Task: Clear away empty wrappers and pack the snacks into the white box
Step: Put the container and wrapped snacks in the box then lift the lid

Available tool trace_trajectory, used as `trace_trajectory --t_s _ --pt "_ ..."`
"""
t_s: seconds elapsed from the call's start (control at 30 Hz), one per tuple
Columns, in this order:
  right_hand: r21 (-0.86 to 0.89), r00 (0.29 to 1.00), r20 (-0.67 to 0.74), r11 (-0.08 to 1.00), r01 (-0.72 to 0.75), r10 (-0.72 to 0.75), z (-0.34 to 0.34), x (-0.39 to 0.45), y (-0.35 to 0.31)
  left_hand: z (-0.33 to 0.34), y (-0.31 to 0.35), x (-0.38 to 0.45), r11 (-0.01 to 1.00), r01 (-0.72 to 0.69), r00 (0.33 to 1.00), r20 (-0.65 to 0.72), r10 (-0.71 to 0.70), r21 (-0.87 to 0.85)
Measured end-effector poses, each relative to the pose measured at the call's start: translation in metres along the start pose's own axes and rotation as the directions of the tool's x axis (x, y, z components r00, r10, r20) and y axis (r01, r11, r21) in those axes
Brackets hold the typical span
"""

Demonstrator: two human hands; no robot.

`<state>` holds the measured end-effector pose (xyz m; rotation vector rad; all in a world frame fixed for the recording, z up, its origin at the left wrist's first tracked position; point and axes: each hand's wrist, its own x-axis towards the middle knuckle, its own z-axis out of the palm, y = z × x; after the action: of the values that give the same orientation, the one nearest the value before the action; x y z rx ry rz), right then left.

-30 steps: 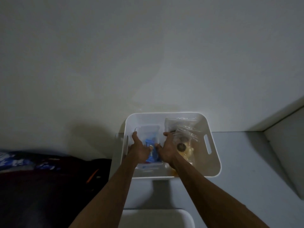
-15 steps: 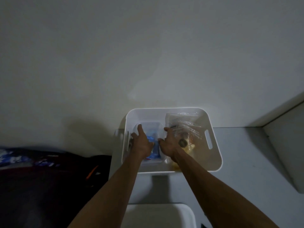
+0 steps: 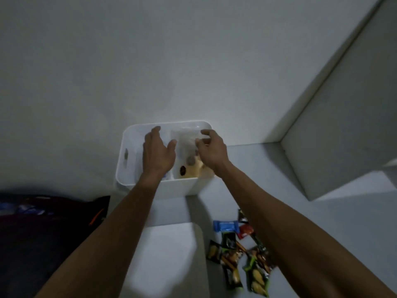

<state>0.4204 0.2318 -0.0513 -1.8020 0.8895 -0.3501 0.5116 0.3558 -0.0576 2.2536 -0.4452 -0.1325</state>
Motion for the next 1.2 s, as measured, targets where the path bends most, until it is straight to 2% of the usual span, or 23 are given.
trace_trajectory --t_s 0.17,0.3,0.33,0.43,0.53,0.6,0.67,0.7,0.73,0.83,0.97,1.07,1.2 --pt "0.039 0.994 -0.083 0.996 0.074 -0.071 -0.096 -0.046 0.060 0.041 0.029 -0.096 0.986 -0.158 0.980 -0.128 0.151 -0.047" --pt "-0.072 0.992 -0.076 0.993 0.092 -0.097 -0.149 -0.091 0.150 0.100 0.015 -0.188 0.976 -0.217 0.957 -0.201 0.209 -0.016" --pt "-0.112 0.993 -0.065 0.990 0.090 -0.098 -0.158 -0.104 0.173 0.116 0.008 -0.213 0.981 -0.193 0.965 -0.185 0.187 -0.011" --pt "-0.218 0.997 0.001 0.973 0.070 -0.072 -0.170 -0.149 0.239 0.155 -0.010 -0.287 0.998 0.017 0.997 -0.075 -0.012 0.066" --pt "-0.362 0.993 0.083 0.926 0.109 -0.085 -0.164 -0.191 0.291 0.181 -0.022 -0.333 0.984 0.048 0.999 -0.004 -0.048 0.174" --pt "-0.438 0.988 0.118 0.888 0.140 -0.098 -0.150 -0.212 0.320 0.190 -0.031 -0.346 0.969 -0.016 1.000 0.029 0.009 0.248" --pt "-0.509 0.985 0.142 0.846 0.159 -0.100 -0.133 -0.223 0.338 0.203 -0.053 -0.350 0.898 -0.177 0.984 0.090 0.153 0.404" --pt "-0.532 0.983 0.150 0.830 0.167 -0.102 -0.126 -0.225 0.344 0.210 -0.069 -0.347 0.860 -0.210 0.975 0.165 0.149 0.465" --pt "-0.548 0.981 0.157 0.817 0.179 -0.110 -0.120 -0.223 0.349 0.215 -0.081 -0.343 0.837 -0.196 0.972 0.211 0.099 0.510" --pt "-0.588 0.969 0.188 0.772 0.243 -0.162 -0.104 -0.208 0.358 0.235 -0.111 -0.335 0.838 -0.121 0.978 0.208 0.009 0.533" --pt "-0.660 0.971 0.173 0.713 0.238 -0.164 -0.100 -0.179 0.368 0.247 -0.103 -0.329 0.873 -0.075 0.990 0.138 0.009 0.483" --pt "-0.640 0.976 0.132 0.738 0.215 -0.170 -0.109 -0.162 0.367 0.254 -0.100 -0.324 0.863 -0.027 0.997 0.082 -0.016 0.504" --pt "-0.661 0.960 0.171 0.697 0.278 -0.220 -0.117 -0.138 0.361 0.262 -0.096 -0.311 0.853 -0.013 0.998 0.054 -0.018 0.522"
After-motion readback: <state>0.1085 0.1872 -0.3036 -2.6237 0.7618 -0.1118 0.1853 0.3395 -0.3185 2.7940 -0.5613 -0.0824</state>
